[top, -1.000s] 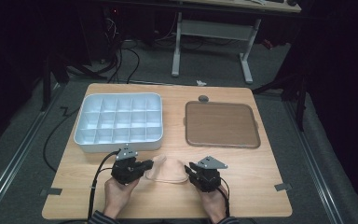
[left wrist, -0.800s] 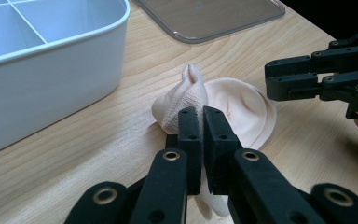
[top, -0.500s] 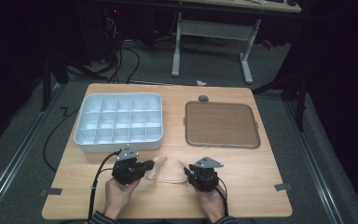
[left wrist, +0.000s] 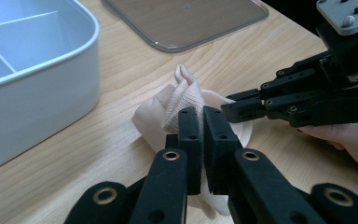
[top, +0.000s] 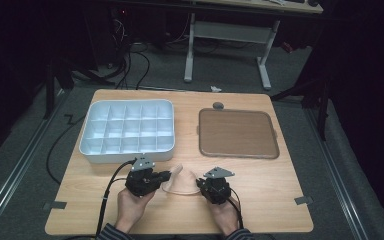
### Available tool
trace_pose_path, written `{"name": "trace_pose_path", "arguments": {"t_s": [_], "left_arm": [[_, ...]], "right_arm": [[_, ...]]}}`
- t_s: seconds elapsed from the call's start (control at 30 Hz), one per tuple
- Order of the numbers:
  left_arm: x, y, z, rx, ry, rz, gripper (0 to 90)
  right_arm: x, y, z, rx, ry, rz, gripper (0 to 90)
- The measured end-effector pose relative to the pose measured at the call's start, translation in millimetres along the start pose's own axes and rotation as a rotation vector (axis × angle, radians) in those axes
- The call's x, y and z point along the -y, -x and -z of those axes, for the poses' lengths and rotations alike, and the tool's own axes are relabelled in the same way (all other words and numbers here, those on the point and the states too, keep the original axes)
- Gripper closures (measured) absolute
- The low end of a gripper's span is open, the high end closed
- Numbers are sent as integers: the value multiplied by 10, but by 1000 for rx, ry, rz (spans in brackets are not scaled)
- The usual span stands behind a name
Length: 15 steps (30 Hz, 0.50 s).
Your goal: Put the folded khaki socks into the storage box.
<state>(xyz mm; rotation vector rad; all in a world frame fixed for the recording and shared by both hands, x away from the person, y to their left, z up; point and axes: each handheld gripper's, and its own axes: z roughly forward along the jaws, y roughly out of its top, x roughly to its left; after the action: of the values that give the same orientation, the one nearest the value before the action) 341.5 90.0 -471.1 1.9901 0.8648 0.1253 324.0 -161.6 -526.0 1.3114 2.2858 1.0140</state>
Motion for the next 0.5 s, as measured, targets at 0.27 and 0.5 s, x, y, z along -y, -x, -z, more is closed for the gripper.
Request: {"name": "trace_pose_path", "arguments": {"t_s": [0.27,0.5], "left_arm": [[-49,35,-92,15,-13,-11,869],[-49,56,-178,29,-21,-12,868]], "right_arm": [[-35,-35,-39,-15,-4,31,858],[-33,-30,-46,-20,-4,42,858]]}}
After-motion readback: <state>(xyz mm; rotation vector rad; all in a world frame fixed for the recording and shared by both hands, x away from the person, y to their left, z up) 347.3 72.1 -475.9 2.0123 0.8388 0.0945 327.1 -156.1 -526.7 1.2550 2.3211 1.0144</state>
